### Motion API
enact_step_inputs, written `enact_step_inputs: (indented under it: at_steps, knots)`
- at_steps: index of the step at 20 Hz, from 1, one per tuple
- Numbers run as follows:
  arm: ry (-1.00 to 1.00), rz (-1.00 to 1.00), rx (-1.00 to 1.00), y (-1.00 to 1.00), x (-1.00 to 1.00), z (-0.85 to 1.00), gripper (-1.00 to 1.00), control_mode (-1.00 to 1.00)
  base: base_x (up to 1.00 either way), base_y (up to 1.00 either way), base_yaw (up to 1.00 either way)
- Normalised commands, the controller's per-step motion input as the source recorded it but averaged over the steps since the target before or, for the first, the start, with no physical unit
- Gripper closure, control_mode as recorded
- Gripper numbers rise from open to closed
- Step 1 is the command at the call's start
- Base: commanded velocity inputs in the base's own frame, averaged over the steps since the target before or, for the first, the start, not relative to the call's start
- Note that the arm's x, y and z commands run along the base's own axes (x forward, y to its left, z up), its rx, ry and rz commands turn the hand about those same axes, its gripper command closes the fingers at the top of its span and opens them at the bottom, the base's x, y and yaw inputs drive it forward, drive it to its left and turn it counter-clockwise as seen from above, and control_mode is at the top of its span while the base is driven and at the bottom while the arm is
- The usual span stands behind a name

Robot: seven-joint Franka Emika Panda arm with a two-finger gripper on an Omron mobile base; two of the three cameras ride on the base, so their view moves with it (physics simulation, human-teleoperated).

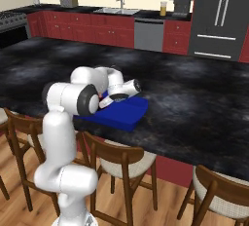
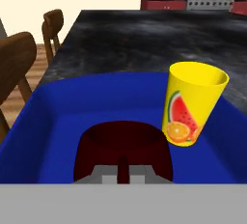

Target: There is a tray on the dining counter. Grab the cup, mug, and pitcher and place them on the tray. The pitcher may be placed next to the tray if it cannot fit the tray.

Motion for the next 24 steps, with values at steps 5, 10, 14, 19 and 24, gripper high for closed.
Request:
enact_step_inputs:
  at_steps: [5, 10, 14, 19, 24]
  knots:
    - [0.0, 0.05, 0.03, 0.11, 0.35, -0.23, 1.0, -1.0, 0.0, 0.0, 0.0]
    - [0.0, 0.02, 0.07, 0.07, 0.24, -0.14, 1.0, -1.0, 0.0, 0.0, 0.0]
    - [0.0, 0.01, 0.05, 0.15, 0.07, -0.14, 1.0, -1.0, 0.0, 0.0, 0.0]
    - [0.0, 0.03, 0.01, 0.32, 0.0, -0.12, 1.0, -1.0, 0.0, 0.0, 0.0]
    - [0.01, 0.01, 0.0, 0.4, 0.03, -0.09, 1.0, -1.0, 0.0, 0.0, 0.0]
